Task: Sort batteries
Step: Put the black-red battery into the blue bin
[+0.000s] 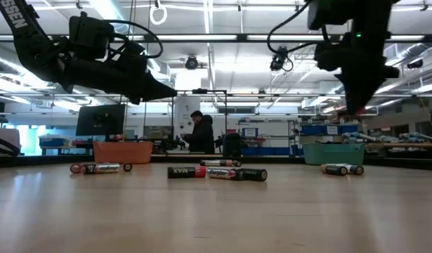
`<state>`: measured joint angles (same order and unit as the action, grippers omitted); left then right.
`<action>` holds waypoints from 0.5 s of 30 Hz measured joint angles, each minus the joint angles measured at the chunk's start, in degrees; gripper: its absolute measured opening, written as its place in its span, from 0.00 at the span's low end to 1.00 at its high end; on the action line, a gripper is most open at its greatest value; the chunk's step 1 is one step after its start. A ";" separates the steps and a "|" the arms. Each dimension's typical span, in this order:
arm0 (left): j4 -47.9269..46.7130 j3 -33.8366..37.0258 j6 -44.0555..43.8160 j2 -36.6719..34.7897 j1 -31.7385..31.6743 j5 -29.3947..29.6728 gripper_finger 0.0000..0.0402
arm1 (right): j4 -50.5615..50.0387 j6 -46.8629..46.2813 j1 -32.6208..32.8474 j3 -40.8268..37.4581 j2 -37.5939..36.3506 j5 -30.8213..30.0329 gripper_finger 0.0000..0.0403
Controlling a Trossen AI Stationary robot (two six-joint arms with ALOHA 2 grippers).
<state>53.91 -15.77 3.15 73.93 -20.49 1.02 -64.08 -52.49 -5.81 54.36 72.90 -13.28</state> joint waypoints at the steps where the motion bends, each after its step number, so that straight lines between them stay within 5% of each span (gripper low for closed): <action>1: -0.02 0.00 0.15 0.00 0.00 0.00 0.03 | -0.23 1.79 -2.59 0.78 0.00 -1.08 0.15; 9: 0.05 0.00 0.95 0.00 0.00 0.00 0.03 | 7.34 16.02 -27.20 1.89 1.66 -1.96 0.16; 15: 0.55 0.00 0.98 0.00 0.00 0.00 0.03 | 17.01 23.40 -38.73 1.89 8.55 2.67 0.15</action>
<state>54.46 -15.77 4.13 73.93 -20.49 1.02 -47.08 -29.09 -44.53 56.25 81.45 -10.61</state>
